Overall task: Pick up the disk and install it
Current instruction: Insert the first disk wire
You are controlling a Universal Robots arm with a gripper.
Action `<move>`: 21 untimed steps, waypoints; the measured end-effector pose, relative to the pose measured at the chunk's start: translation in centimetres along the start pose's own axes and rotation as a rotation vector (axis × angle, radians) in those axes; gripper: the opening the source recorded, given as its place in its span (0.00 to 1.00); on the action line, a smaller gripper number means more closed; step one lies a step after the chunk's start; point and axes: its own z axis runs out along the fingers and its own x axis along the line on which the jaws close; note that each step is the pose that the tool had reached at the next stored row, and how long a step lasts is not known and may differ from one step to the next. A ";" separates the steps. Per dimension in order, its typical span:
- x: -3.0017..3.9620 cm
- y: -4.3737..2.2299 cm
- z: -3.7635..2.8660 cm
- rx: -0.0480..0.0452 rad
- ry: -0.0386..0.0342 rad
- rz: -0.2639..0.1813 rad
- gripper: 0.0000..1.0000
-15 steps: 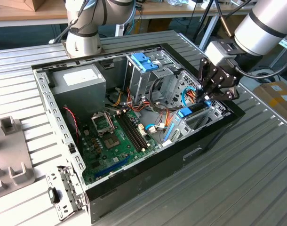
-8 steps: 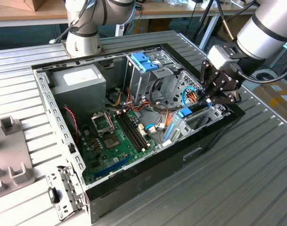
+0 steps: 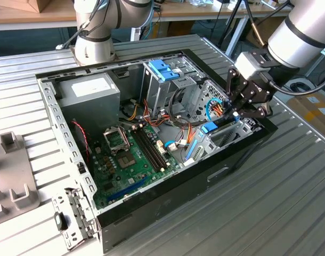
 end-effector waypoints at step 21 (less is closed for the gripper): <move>0.14 -0.03 0.42 -0.0013 -0.0130 0.000 0.18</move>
